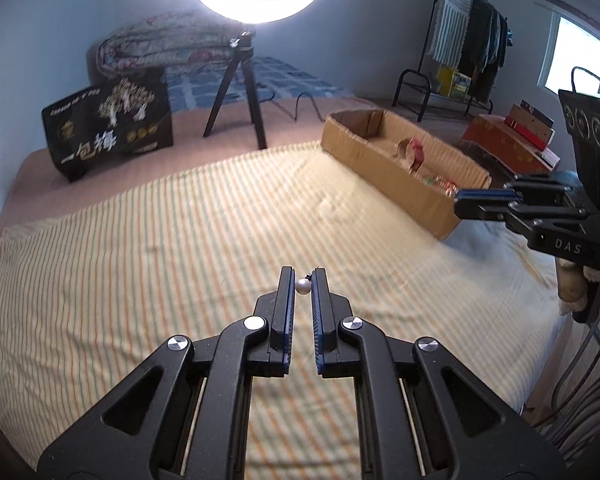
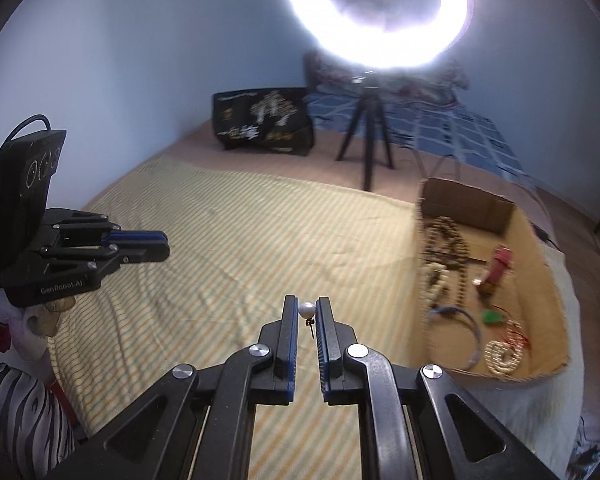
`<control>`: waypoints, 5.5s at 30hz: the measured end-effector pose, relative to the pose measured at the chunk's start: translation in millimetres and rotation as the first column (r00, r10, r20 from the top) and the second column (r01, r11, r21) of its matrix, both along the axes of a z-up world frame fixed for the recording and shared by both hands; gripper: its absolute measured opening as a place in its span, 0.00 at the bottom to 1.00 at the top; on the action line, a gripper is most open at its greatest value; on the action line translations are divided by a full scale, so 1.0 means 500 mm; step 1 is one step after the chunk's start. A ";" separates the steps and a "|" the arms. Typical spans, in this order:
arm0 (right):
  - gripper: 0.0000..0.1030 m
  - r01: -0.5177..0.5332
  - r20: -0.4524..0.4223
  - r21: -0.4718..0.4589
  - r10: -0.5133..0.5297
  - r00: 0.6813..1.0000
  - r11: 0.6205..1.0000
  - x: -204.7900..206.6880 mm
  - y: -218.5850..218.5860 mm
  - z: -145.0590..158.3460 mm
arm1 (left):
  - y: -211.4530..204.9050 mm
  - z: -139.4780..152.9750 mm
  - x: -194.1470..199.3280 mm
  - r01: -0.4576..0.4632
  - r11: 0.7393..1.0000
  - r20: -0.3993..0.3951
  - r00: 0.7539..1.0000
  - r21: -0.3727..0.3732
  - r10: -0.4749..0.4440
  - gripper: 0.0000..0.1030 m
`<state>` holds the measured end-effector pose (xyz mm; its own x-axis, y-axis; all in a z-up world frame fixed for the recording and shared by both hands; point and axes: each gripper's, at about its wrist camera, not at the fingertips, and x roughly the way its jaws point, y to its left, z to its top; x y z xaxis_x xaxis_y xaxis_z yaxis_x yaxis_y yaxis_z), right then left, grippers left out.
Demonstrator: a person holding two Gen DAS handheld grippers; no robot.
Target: Organize jewelry
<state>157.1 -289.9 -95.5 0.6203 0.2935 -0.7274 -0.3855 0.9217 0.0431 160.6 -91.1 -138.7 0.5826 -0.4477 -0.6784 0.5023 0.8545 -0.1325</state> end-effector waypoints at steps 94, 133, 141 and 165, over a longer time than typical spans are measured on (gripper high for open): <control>1.00 0.392 0.110 -0.041 -0.386 0.916 0.919 0.072 -0.263 0.051 | -0.394 0.158 0.234 0.067 0.996 0.154 0.986 -0.060 -0.058 0.61; 1.00 0.441 0.278 -0.073 -0.406 0.871 0.895 -0.107 -0.134 0.265 | -0.171 0.325 0.011 -0.025 0.999 0.286 0.958 -0.042 0.036 0.82; 1.00 0.478 0.294 -0.074 -0.439 0.849 0.875 -0.141 -0.122 0.262 | -0.142 0.316 -0.022 -0.028 0.999 0.284 0.958 -0.038 0.038 0.85; 1.00 0.518 0.283 -0.089 -0.477 0.832 0.851 -0.146 -0.135 0.240 | -0.134 0.299 -0.070 -0.022 0.999 0.334 0.942 0.033 0.009 1.00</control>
